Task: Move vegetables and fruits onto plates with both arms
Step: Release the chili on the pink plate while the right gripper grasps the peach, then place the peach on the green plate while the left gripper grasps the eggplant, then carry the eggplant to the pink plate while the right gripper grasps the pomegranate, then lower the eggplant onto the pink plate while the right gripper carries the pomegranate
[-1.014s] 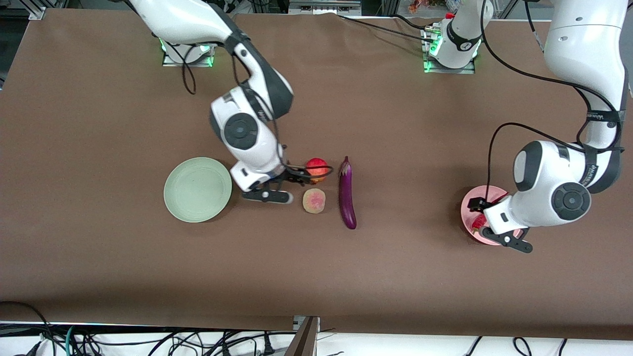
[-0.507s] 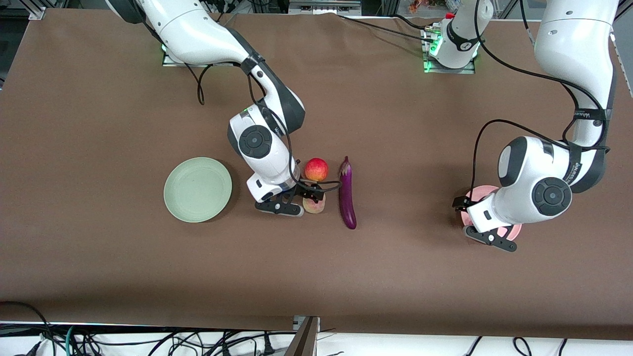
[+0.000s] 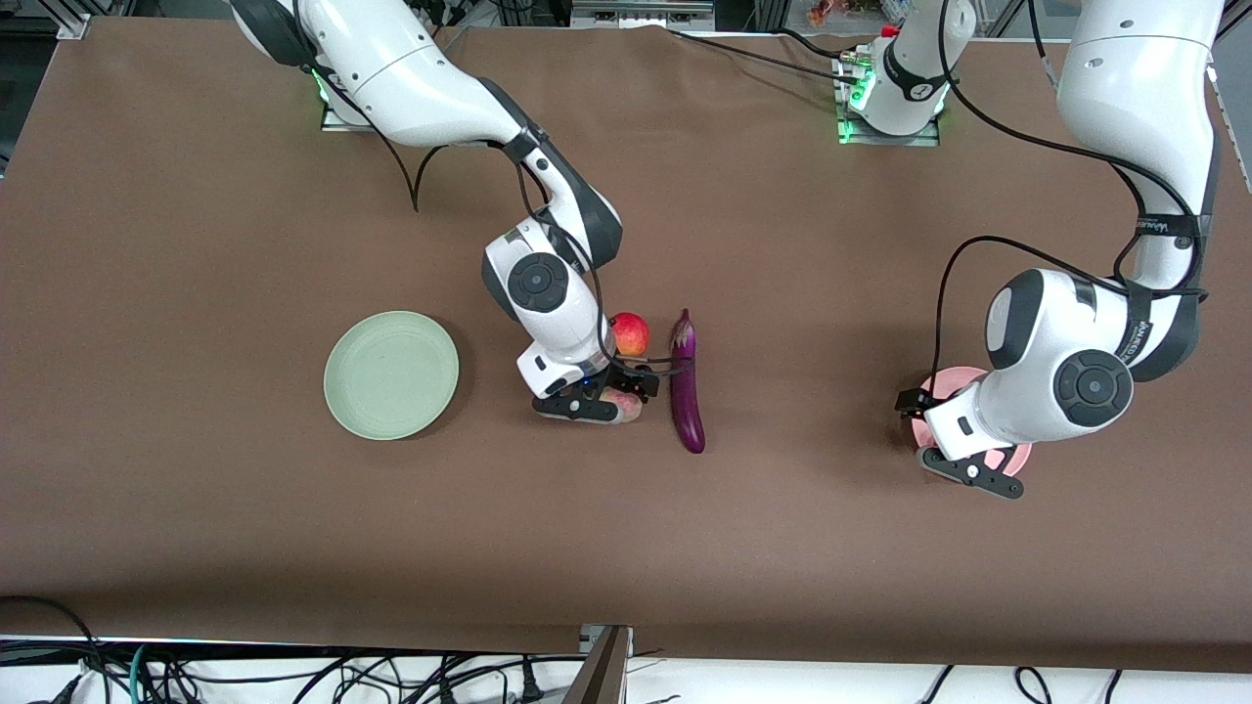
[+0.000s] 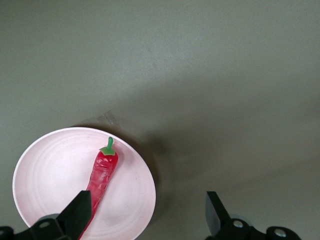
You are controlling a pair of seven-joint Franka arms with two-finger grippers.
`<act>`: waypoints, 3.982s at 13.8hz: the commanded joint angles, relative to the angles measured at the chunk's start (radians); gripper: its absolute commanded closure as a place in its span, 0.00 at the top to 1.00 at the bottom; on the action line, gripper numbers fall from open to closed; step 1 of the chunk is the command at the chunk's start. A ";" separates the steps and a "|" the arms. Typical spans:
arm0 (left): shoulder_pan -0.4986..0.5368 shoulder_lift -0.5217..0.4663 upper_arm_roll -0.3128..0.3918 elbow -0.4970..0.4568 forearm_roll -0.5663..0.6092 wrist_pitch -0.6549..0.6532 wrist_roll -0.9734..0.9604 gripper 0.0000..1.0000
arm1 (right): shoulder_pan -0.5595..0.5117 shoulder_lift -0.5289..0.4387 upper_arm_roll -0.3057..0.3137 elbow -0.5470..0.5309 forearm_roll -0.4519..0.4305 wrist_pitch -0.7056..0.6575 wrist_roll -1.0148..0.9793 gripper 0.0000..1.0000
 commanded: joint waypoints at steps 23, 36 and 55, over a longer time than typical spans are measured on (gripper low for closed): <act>-0.325 0.149 -0.087 0.002 -0.185 0.300 -0.672 1.00 | -0.479 -0.367 -0.028 -0.360 0.011 -0.355 -0.915 0.16; -0.267 0.068 -0.039 0.008 -0.136 0.128 -0.639 0.15 | -0.498 -0.349 -0.010 -0.475 0.057 -0.166 -0.824 1.00; 0.189 0.086 -0.010 -0.030 0.042 -0.026 -0.048 1.00 | 0.078 -0.126 0.007 -0.193 -0.025 -0.042 0.313 1.00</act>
